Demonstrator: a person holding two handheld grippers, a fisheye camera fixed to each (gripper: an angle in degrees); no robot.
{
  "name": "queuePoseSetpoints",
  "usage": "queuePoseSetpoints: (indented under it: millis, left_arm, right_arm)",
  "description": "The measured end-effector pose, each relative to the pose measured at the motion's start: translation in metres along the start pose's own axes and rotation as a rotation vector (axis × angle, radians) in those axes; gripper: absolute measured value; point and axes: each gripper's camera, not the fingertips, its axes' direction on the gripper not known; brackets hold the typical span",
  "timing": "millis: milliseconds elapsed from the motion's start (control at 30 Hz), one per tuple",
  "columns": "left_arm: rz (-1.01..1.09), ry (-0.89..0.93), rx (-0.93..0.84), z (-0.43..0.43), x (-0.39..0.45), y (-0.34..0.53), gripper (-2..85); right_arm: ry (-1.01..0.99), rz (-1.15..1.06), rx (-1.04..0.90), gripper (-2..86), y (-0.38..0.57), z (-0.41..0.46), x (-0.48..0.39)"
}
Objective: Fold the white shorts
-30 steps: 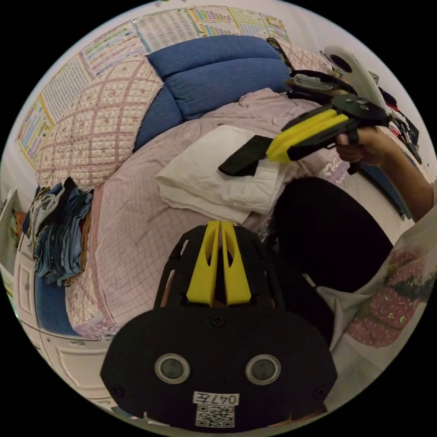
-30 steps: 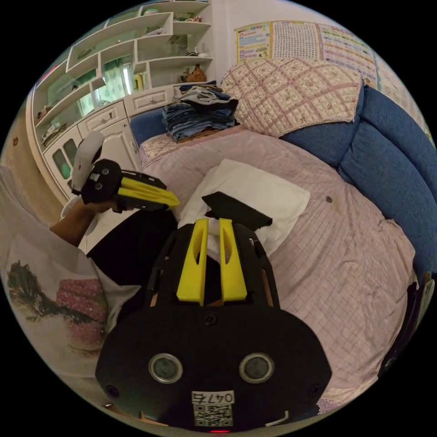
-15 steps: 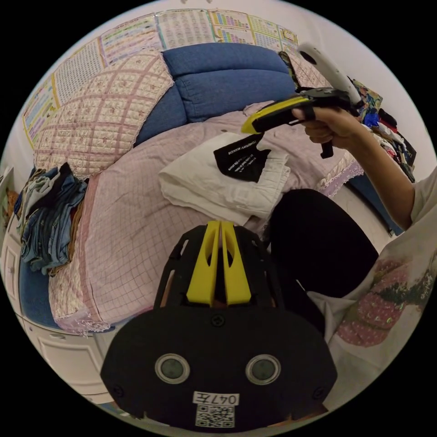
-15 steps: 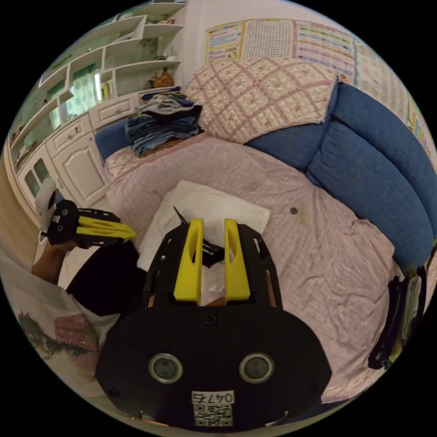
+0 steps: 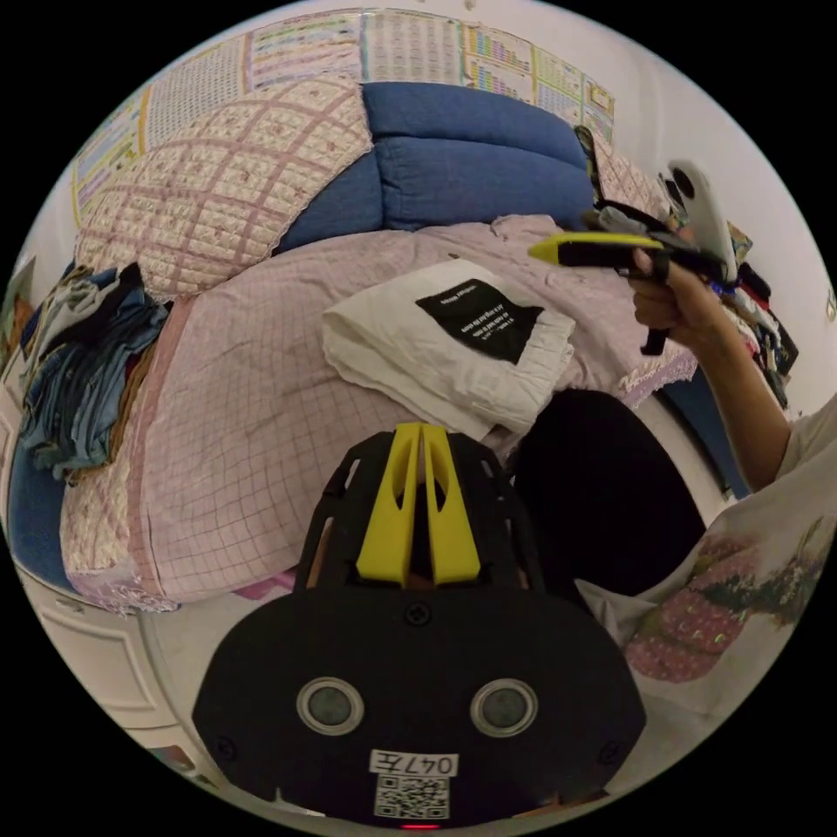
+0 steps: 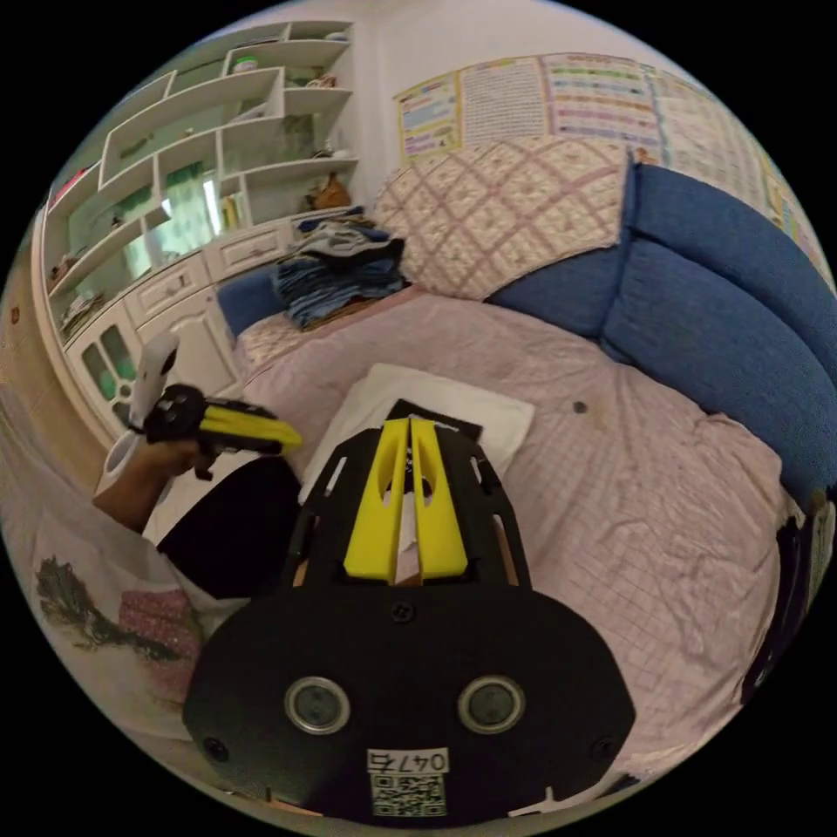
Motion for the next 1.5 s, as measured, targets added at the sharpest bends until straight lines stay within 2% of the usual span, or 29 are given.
queuePoseSetpoints:
  millis: [133, 233, 333, 467, 633, 733, 900, 1100, 1167, 1233, 1333, 1500]
  left_arm:
    - [-0.146, 0.137, 0.123, -0.026, -0.086, -0.033, -0.8]
    - [-0.249, 0.252, 0.177, -0.029, -0.16, -0.068, 0.1]
    - [-0.314, 0.332, 0.139, -0.012, -0.223, -0.105, 1.5]
    - [-0.338, 0.272, 0.064, 0.016, -0.267, -0.146, 3.8]
    - [-0.392, 0.306, 0.044, 0.036, -0.307, -0.169, 5.0]
    - [-0.388, 0.294, 0.04, 0.042, -0.331, -0.177, 0.5]
    - [-0.365, 0.304, 0.111, 0.014, -0.371, -0.189, -0.8]
    - [-0.306, 0.231, -0.018, 0.044, -0.39, -0.221, -1.0]
    - [-0.324, 0.211, 0.014, 0.041, -0.394, -0.215, -0.9]
    - [-0.333, 0.138, 0.058, 0.024, -0.396, -0.21, -0.9]
    - [-0.264, 0.034, 0.122, -0.005, -0.388, -0.213, -1.0]
    - [-0.086, 0.119, 0.144, 0.013, -0.367, -0.253, -1.0]
  right_arm:
    - [0.031, 0.02, -0.171, 1.0, -0.009, 0.045, 0.029]
    - [-0.008, 0.121, -0.083, 1.3, -0.005, 0.039, 0.064]
    - [0.024, 0.297, 0.001, 1.6, 0.007, 0.032, 0.114]
    - [-0.063, 0.445, -0.034, 2.7, 0.024, 0.056, 0.185]
    - [-0.22, 0.512, -0.052, 3.5, 0.025, 0.097, 0.239]
    - [-0.317, 0.512, -0.068, 0.9, 0.017, 0.119, 0.259]
    - [-0.27, 0.479, -0.087, -1.1, -0.006, 0.12, 0.261]
    - [-0.259, 0.52, -0.151, -1.0, -0.027, 0.153, 0.287]
    - [-0.309, 0.55, -0.144, -0.7, -0.032, 0.158, 0.299]
    - [-0.275, 0.545, -0.11, 0.2, -0.039, 0.144, 0.3]
    - [-0.169, 0.443, -0.031, 1.4, -0.059, 0.11, 0.283]
    - [-0.117, 0.127, 0.004, 4.9, -0.123, 0.106, 0.236]
